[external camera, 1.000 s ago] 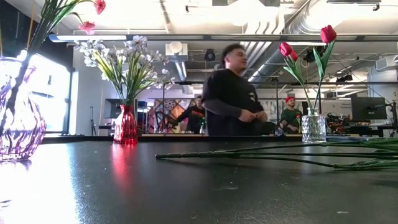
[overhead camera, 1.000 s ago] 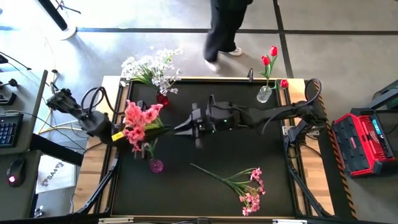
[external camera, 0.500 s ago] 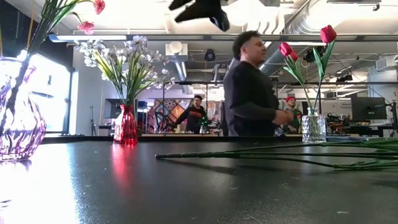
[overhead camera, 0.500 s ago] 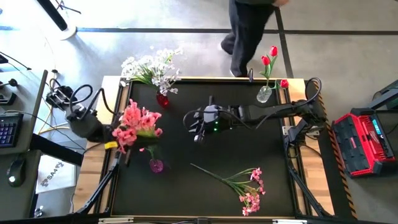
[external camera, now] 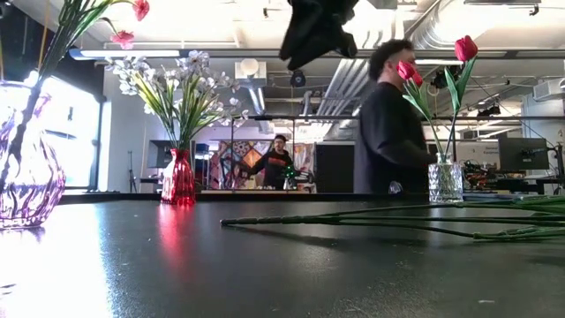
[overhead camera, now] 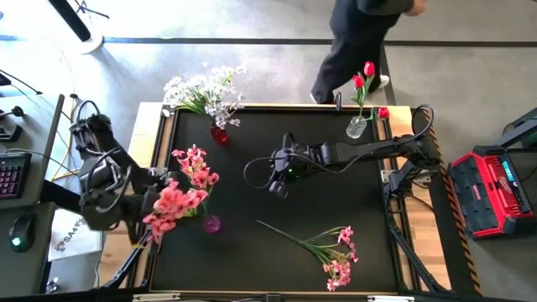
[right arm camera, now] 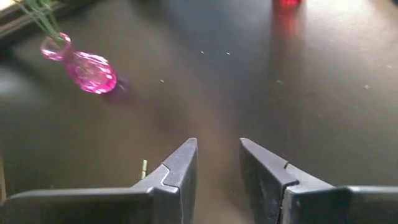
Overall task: Sort flowers into vase by color
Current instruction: Put the top pink flowers into the purple vase
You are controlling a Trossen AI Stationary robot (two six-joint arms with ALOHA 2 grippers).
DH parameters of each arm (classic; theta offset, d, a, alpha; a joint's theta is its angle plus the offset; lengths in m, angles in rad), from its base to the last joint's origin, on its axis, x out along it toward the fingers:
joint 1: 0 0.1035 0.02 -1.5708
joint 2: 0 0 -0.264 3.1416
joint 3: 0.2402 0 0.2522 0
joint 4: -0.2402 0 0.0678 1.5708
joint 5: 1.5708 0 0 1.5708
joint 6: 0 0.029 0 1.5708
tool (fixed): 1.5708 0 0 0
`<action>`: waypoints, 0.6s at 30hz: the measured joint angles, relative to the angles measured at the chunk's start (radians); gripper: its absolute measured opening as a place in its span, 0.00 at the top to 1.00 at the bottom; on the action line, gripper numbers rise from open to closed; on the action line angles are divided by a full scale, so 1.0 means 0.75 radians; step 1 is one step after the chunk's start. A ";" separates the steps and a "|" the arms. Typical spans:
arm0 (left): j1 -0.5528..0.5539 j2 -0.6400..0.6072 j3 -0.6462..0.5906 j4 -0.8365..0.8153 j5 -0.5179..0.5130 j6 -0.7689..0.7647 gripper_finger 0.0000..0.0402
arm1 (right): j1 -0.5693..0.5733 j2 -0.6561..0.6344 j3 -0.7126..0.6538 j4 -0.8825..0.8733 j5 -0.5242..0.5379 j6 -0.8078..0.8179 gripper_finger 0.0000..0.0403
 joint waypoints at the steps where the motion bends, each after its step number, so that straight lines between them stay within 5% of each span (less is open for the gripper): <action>1: -0.035 0.003 0.000 -0.019 -0.065 0.002 1.00 | 0.000 0.000 0.000 -0.014 0.008 0.000 0.74; 6: -0.186 0.028 0.000 -0.131 -0.342 -0.035 1.00 | 0.000 0.000 0.000 -0.029 0.015 0.000 0.74; 12: -0.275 0.057 -0.042 -0.455 -0.679 -0.428 1.00 | 0.001 0.000 0.000 -0.032 0.030 0.019 0.74; 18: -0.278 0.050 -0.133 -0.510 -0.744 -0.649 1.00 | 0.013 0.000 0.000 -0.060 0.033 0.047 0.74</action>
